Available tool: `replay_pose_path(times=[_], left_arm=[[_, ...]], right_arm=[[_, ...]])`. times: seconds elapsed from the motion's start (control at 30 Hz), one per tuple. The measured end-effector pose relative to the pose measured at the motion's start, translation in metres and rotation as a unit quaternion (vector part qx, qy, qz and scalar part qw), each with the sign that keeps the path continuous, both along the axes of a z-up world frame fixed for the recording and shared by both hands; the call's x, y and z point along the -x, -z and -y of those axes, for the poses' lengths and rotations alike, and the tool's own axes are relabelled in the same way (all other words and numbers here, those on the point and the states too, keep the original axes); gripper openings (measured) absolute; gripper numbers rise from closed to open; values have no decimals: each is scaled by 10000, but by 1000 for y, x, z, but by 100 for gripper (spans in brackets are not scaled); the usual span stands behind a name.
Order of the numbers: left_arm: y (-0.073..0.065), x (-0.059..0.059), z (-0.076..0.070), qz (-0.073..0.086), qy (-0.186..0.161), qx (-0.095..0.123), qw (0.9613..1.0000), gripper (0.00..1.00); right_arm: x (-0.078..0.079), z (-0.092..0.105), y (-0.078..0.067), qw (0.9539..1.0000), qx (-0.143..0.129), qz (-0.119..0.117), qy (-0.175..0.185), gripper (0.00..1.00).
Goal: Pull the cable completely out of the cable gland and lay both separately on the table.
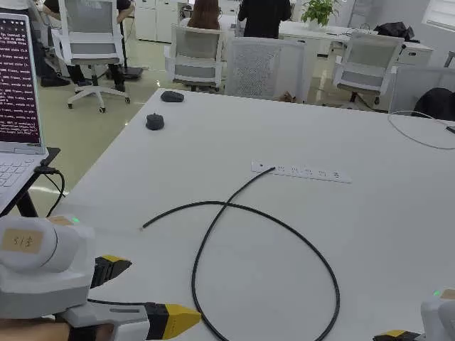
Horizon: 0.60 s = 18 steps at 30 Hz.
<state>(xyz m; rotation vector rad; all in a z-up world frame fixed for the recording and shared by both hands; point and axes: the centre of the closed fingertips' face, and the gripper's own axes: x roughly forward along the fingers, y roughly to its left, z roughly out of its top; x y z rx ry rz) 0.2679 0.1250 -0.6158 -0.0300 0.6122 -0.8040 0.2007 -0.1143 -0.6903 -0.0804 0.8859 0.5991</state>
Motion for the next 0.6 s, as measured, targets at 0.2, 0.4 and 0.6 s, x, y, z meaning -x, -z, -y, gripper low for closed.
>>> replay_pose_path(times=[0.2, 0.4, 0.6], left_arm=[[1, 2, 1, -38, 39, -25, 10000, 89], [1, 3, 2, -39, 56, -16, 10000, 89], [1, 4, 3, -40, 55, -6, 10000, 89]], right_arm=[[-1, -2, -2, 10000, -36, 49, -3, 66], [1, -1, -1, 10000, -19, 50, -29, 66], [2, 0, -2, 10000, -26, 76, -47, 65]])
